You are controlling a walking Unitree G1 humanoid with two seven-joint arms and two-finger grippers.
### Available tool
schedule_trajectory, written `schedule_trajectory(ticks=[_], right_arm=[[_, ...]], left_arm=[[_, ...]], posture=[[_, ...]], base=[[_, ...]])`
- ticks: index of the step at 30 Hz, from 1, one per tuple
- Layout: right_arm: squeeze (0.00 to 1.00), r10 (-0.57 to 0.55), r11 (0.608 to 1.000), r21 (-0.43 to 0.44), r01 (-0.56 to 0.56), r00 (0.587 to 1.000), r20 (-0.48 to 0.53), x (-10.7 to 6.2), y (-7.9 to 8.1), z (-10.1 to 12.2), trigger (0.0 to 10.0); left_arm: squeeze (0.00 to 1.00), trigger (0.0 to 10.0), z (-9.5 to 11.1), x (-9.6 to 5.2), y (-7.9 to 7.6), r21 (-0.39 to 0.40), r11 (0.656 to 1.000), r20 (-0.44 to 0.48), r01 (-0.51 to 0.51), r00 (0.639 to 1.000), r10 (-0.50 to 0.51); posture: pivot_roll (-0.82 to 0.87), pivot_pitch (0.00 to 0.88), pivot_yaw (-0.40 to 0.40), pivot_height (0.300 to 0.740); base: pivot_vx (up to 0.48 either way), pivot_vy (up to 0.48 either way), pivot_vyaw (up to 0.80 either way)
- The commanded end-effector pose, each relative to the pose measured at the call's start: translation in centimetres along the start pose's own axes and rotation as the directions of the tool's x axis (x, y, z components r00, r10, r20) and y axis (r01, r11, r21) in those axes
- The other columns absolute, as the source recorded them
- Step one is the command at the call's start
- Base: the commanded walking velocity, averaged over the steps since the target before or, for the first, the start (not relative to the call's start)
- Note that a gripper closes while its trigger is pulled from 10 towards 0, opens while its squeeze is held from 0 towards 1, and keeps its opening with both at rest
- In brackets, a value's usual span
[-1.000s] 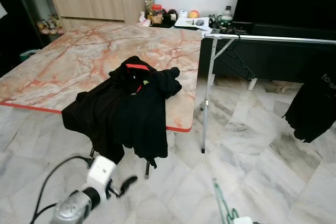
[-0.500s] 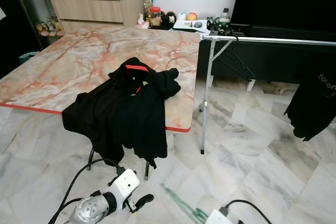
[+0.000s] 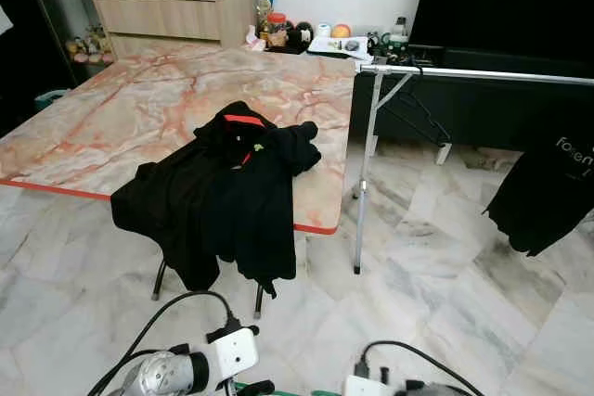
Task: Hang hanger
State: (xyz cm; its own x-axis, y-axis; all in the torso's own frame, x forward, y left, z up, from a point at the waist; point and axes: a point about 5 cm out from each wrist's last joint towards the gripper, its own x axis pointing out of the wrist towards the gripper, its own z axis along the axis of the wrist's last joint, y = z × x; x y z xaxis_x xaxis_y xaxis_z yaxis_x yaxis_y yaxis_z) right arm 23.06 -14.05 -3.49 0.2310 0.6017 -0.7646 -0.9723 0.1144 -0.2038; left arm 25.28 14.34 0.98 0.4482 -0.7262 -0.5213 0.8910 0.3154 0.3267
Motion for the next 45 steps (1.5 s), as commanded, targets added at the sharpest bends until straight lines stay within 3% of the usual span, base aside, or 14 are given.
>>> schedule_trajectory(ticks=[1,3,5,12,20,24,30,36,37,39,40,41,42,45], right_arm=[[0.00,0.014,0.999,-0.046,-0.015,1.000,-0.022,-0.1,-0.2,0.0,10.0],[0.00,0.012,0.998,-0.056,-0.014,0.999,-0.031,-0.2,-0.4,0.0,10.0],[0.00,-0.055,0.998,-0.038,0.055,0.998,0.002,-0.4,-1.4,0.5,10.0],[0.00,-0.084,0.995,-0.065,0.082,0.996,-0.031,-0.4,-2.1,0.5,10.0],[0.00,-0.157,0.988,-0.009,0.157,0.988,0.005,-0.2,-2.9,1.3,10.0],[0.00,-0.204,0.978,0.071,0.198,0.974,0.096,0.0,-3.7,2.8,10.0],[0.00,-0.179,0.977,0.149,0.154,0.969,0.169,0.2,-4.0,3.7,10.0],[0.00,-0.086,0.987,0.148,0.057,0.977,0.194,0.3,-3.6,4.1,10.0],[0.00,-0.071,0.988,0.146,0.043,0.978,0.196,0.3,-3.5,4.1,10.0],[0.00,-0.061,0.989,0.144,0.033,0.978,0.197,0.4,-3.5,4.1,10.0],[0.00,-0.046,0.990,0.141,0.018,0.979,0.200,0.4,-3.4,4.1,10.0],[0.00,-0.030,0.989,0.146,0.000,0.979,0.203,0.4,-3.3,4.1,10.0],[0.00,-0.007,0.995,0.103,-0.012,0.982,0.187,0.4,-3.2,4.1,10.0],[0.00,0.024,0.999,0.041,-0.031,0.987,0.157,0.3,-3.1,4.0,10.0]], left_arm=[[0.00,10.0,-0.2,-0.1,-0.1,-0.003,0.999,-0.006,0.038,0.999,-0.038],[0.00,10.0,0.0,0.0,0.1,-0.003,0.999,0.002,0.045,0.999,-0.045],[0.00,10.0,0.5,0.3,0.5,-0.001,0.998,0.029,0.059,0.998,-0.059],[0.00,10.0,0.9,0.8,0.0,0.028,0.988,0.029,0.151,0.988,-0.151],[0.00,10.0,1.0,0.9,0.0,0.025,0.985,0.032,0.169,0.985,-0.170],[0.00,10.0,1.3,1.3,0.3,0.014,0.987,0.038,0.159,0.986,-0.160],[0.00,10.0,1.5,1.6,0.5,0.003,0.987,0.045,0.158,0.986,-0.158],[0.00,10.0,1.6,1.7,0.5,-0.005,0.988,0.050,0.156,0.987,-0.156],[0.00,7.0,1.6,1.7,0.5,-0.006,0.988,0.051,0.156,0.986,-0.156],[0.00,7.0,1.6,1.8,0.5,-0.006,0.988,0.052,0.157,0.986,-0.156],[0.00,6.3,1.6,1.8,0.5,-0.007,0.988,0.052,0.156,0.986,-0.156],[0.00,6.3,1.6,1.8,0.5,-0.008,0.988,0.053,0.155,0.987,-0.155],[0.00,9.1,1.6,1.8,0.6,-0.005,0.988,0.051,0.155,0.987,-0.154],[0.00,9.1,1.7,1.8,0.8,-0.002,0.988,0.049,0.155,0.987,-0.154]], posture=[[0.16,0.016,-0.045,0.740],[0.16,0.018,-0.046,0.740],[0.16,0.018,-0.046,0.740],[0.15,0.022,-0.049,0.740],[0.16,0.025,-0.049,0.740],[0.16,0.027,-0.049,0.740],[0.16,0.026,-0.051,0.740],[0.16,0.027,-0.052,0.740],[0.16,0.027,-0.053,0.740],[0.16,0.027,-0.053,0.740],[0.16,0.027,-0.053,0.740],[0.16,0.027,-0.053,0.740],[0.16,0.027,-0.053,0.740],[0.16,0.028,-0.055,0.740]], base=[[0.000,0.000,0.00],[0.000,0.000,0.00],[0.000,0.000,0.00],[0.000,0.000,0.00],[0.000,0.000,0.00],[0.000,0.000,0.00],[0.000,0.000,0.00],[0.000,0.000,0.00],[0.000,0.000,0.00],[0.000,0.000,0.00],[0.000,0.000,0.00],[0.000,0.000,0.00],[0.000,0.000,0.00],[0.000,0.000,0.00]])
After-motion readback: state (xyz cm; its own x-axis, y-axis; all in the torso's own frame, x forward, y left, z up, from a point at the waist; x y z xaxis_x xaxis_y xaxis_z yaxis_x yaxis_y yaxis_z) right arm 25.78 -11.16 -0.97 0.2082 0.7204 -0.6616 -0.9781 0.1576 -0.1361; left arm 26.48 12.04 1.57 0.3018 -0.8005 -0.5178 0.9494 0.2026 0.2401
